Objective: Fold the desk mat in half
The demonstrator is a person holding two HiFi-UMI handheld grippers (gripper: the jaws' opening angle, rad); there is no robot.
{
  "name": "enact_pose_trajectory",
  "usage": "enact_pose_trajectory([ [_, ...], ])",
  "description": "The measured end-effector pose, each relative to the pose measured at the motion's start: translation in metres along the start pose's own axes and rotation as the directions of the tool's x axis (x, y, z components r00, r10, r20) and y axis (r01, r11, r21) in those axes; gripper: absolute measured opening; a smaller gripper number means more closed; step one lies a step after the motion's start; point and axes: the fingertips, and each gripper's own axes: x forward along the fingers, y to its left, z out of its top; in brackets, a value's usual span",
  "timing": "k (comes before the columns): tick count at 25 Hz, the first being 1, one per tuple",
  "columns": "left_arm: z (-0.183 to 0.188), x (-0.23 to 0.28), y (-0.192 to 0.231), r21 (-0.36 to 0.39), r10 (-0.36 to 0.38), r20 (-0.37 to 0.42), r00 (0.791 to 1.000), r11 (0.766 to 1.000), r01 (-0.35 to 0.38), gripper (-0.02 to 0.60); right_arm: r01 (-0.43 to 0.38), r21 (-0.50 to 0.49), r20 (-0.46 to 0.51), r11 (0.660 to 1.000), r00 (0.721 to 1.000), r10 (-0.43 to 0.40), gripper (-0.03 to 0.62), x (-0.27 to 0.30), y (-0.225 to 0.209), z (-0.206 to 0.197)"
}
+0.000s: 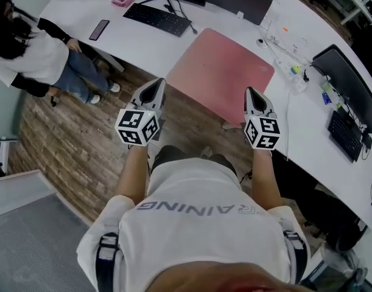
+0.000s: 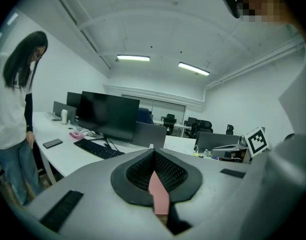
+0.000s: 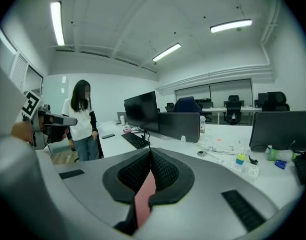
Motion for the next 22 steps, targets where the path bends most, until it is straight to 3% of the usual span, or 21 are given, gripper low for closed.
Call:
enact_pose_trajectory([
  [7, 0.006, 0.063, 0.029, 0.013, -0.168, -0.029, 0.985, 0.986, 0.168, 0.029, 0.196, 0.026, -0.035, 0.98, 0.98, -0.195, 0.023, 0.01, -0.017, -0.004],
  [15, 0.006, 0.121, 0.067, 0.13, -0.354, -0.119, 0.928, 0.921, 0.368, 0.031, 0.409, 0.055, -0.076, 0.911, 0.911, -0.405, 0.023, 0.028, -0.002, -0.011],
  [18, -0.006, 0.135, 0.081, 0.147, -0.381, -0.17, 0.909, 0.902, 0.406, 0.031, 0.461, 0.066, -0.105, 0.885, 0.885, -0.453, 0.023, 0.029, 0.001, -0.021],
  [22, -0.034, 0.15, 0.087, 0.224, -0.381, -0.266, 0.886, 0.869, 0.441, 0.031, 0.498, 0.059, -0.171, 0.865, 0.859, -0.483, 0.023, 0.021, -0.005, -0.044],
])
